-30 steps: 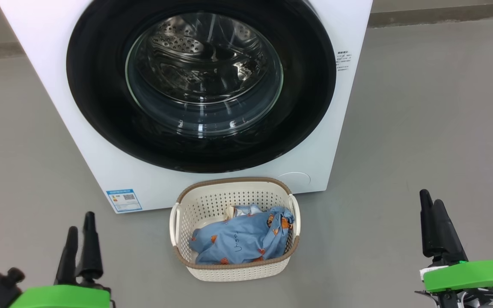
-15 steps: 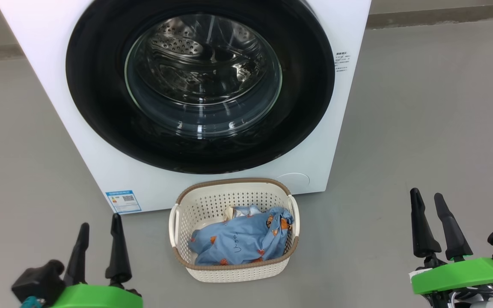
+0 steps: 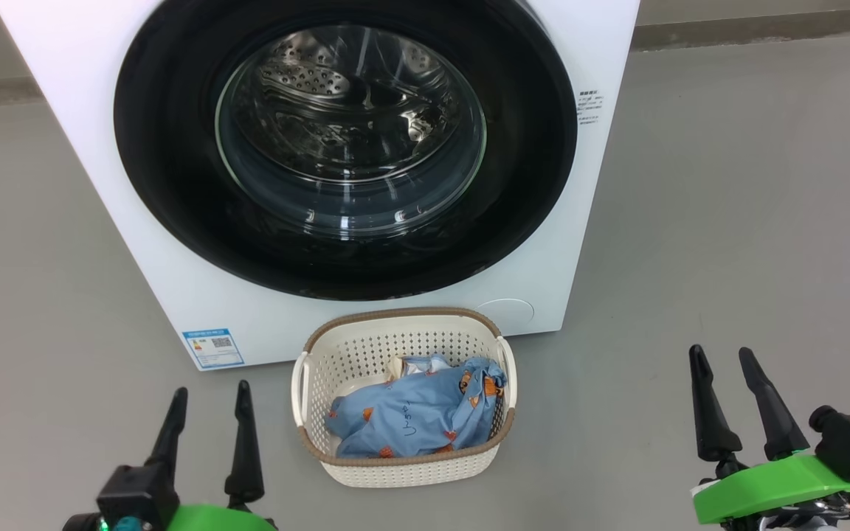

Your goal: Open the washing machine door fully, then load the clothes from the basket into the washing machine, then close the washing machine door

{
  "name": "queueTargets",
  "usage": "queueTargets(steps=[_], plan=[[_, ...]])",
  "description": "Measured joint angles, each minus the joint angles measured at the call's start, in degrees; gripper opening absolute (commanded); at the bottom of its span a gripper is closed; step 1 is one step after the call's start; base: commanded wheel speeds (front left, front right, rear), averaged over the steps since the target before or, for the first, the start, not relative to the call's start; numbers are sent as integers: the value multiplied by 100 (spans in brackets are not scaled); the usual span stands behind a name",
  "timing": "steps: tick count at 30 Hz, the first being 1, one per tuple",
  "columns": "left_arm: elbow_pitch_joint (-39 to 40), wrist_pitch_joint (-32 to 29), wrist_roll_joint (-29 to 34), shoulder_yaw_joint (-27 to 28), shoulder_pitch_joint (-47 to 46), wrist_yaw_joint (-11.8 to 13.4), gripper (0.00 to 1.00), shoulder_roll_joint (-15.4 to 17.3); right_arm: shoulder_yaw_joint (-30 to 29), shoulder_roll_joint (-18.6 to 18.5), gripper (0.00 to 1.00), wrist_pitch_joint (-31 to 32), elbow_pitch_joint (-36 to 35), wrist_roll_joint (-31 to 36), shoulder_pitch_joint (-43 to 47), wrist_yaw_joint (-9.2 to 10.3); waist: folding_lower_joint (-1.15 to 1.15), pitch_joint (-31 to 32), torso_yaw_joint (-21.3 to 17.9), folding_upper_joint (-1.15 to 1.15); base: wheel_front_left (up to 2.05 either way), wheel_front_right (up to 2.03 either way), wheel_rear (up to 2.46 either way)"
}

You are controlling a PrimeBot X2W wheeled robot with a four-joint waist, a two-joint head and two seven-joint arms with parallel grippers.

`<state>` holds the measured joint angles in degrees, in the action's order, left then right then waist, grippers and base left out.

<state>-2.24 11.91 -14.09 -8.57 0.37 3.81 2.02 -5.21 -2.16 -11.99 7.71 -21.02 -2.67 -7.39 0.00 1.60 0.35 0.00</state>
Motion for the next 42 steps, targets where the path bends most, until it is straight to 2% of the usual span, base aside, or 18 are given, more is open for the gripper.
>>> queueTargets(steps=[14,42], plan=[[-444,232,691,-167,24,101,100,24,-24,-5,100,-232,517,1085,-118,0,0,-15,-26,0,0,0,0],[-812,270,577,-162,32,42,100,30,-26,-12,100,-232,757,1146,-155,-1,0,13,-25,0,0,0,0]])
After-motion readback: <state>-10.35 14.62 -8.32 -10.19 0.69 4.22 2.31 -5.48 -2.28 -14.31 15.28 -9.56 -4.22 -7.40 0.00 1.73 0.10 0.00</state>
